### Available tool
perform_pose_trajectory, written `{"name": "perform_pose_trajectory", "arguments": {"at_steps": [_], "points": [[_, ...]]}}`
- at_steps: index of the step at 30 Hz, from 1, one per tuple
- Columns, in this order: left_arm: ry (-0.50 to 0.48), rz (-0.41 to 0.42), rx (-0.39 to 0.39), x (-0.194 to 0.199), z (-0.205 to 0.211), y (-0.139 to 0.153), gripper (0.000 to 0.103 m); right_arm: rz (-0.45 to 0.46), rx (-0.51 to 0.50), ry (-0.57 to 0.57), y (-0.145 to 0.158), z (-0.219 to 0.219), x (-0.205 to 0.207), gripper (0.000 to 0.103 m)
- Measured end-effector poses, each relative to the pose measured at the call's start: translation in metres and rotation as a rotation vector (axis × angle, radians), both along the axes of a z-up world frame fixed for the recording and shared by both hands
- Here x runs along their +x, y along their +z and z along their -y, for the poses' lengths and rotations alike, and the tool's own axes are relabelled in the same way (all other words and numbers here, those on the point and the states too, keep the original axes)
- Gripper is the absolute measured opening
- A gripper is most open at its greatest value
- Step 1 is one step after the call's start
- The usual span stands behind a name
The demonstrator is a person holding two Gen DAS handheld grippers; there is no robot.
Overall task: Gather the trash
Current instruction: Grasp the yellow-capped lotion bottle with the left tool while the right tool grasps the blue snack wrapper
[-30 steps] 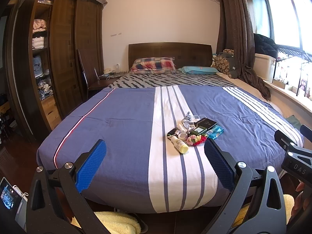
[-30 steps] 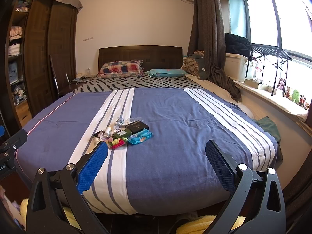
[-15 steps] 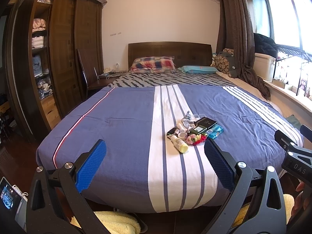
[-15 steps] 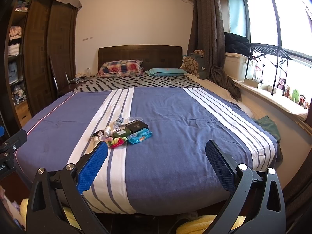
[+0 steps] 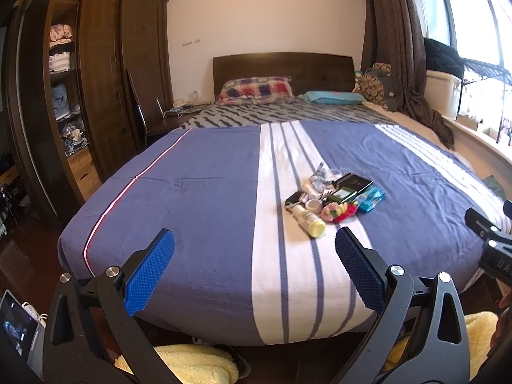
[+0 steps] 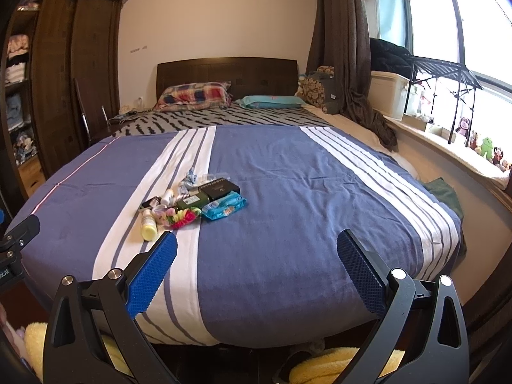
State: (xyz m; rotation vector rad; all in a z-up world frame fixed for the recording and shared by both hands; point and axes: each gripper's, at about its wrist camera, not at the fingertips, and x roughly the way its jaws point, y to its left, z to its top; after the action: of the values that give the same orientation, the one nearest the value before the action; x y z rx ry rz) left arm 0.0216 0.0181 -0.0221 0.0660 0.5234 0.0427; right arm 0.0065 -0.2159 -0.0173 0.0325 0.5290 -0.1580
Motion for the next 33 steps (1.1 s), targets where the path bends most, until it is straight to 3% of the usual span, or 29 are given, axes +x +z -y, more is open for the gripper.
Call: {"name": "perform_pose_trajectory", "arguments": {"at_steps": [9,15,20,22,27,33], "points": [[-0.029,-0.087,-0.013,0.038,0.0,-0.037,0.095,-0.048,-0.017,0.039,-0.032,-0.002,0.032,0.1],[-0.039,-0.121,0.011,0.063,0.005,-0.062,0.095,-0.078,0.094,0.049,-0.058,0.012,0.059,0.1],[-0.054,-0.185,0.014,0.093,0.014,-0.089,0.093,-0.143,0.077,0.065,-0.085,0.015,0.089,0.1],[-0.069,-0.22,0.004,0.105,0.018,-0.101,0.092,-0.179,0.047,0.06,-0.096,0.015,0.102,0.1],[-0.114,-0.273,-0.032,0.132,0.027,-0.121,0.09,-0.264,0.094,0.06,-0.121,0.029,0.133,0.1],[-0.167,-0.301,-0.068,0.16,0.045,-0.132,0.089,-0.276,0.103,0.07,-0.13,0.033,0.152,0.1]]}}
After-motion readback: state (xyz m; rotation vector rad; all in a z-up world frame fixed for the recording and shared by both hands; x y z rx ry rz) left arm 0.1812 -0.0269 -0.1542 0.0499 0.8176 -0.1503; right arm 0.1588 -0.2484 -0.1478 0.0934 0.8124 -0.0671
